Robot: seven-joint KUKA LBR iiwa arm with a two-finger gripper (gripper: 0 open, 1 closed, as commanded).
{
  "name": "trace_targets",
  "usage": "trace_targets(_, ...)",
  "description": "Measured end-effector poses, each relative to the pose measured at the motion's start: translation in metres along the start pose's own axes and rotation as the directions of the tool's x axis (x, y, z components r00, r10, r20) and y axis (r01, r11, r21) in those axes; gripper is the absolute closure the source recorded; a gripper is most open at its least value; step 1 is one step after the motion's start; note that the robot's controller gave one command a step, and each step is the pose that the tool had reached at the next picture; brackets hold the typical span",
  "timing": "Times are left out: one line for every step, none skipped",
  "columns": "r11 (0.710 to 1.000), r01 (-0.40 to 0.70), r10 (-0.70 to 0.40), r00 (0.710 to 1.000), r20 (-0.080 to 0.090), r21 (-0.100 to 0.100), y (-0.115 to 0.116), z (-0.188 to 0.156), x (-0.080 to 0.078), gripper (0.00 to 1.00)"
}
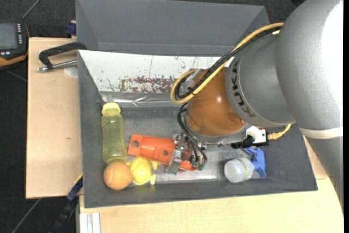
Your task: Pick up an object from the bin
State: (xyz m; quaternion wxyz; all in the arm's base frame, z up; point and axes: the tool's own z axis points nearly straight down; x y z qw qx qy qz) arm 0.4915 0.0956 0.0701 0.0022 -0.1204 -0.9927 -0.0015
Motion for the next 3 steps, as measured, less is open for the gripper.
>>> trace_targets(1.0,0.0,0.0,1.0,0.0,0.0,0.0,0.0,0.0,1.0)
trace_targets(1.0,0.0,0.0,1.0,-0.005,0.002,-0.001,-0.008,0.002,1.0)
trace_targets(1.0,0.001,-0.001,1.0,0.004,-0.002,0.001,-0.08,0.0,1.0)
